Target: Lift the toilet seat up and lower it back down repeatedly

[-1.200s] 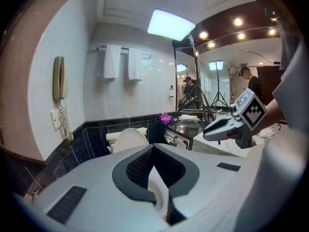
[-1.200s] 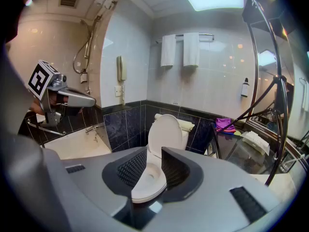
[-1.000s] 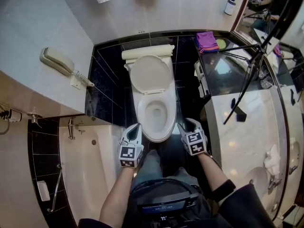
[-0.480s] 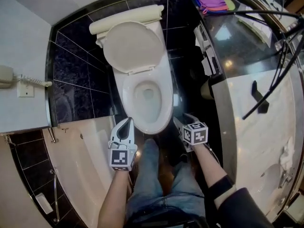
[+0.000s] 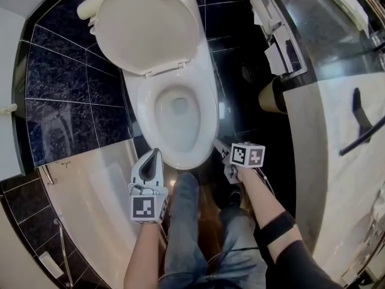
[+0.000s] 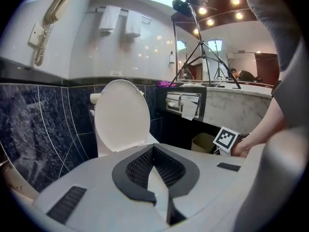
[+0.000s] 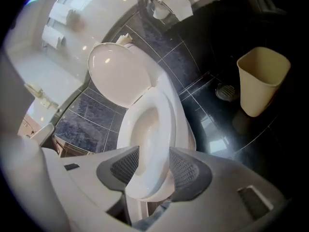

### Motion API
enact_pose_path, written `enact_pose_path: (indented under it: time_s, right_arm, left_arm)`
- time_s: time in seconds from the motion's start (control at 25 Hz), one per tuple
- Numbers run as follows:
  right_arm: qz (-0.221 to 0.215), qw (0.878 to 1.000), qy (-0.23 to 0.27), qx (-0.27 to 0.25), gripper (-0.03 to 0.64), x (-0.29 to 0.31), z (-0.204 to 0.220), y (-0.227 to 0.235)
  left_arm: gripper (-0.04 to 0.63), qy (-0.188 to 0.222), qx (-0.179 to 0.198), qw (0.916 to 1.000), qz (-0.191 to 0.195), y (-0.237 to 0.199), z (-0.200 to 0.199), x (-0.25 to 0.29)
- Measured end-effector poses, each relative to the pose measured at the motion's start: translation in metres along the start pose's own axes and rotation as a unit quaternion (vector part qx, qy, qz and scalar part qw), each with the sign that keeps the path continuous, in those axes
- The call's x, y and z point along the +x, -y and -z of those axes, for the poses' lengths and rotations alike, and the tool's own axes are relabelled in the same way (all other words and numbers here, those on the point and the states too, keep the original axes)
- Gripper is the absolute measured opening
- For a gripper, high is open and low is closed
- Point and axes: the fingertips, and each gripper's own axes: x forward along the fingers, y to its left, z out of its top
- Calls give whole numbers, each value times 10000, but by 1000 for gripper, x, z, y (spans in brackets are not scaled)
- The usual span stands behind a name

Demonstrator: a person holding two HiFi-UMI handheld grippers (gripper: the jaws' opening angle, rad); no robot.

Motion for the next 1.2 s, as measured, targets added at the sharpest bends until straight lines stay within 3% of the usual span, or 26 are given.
enact_pose_path:
  time_s: [0.24,0.36,0.48,0.56,0.8,1.04,1.2]
  right_arm:
    - [-120,9970,-2,765,216,38,13,27]
    - [-265,9944,13,1028,216,50,13,29]
    - [-268,9936,-17,1095,201,58,15,27]
    - [-183,9936,-2,1116,146,58,15,30]
    - [-212,9925,-28,1200,135,58,14,30]
    - [-131,9910,-74,1331,129,57,14,32]
    - [-201,9898,-78,1409,126,50,11,25]
  left_arm:
    - [-8,-163,-149,9997,-100,-10,22,5]
    - [-8,-180,134,9997,-116,-23,40,5]
    - [-8,-301,-25,9995,-135,-25,42,9]
    - [-8,-344,-201,9991,-145,-26,39,14]
    - [-8,-360,-328,9987,-138,-26,48,21]
    - [-8,-427,-324,9985,-66,-17,61,19]
    - [-8,-506,-108,9987,41,-17,75,11]
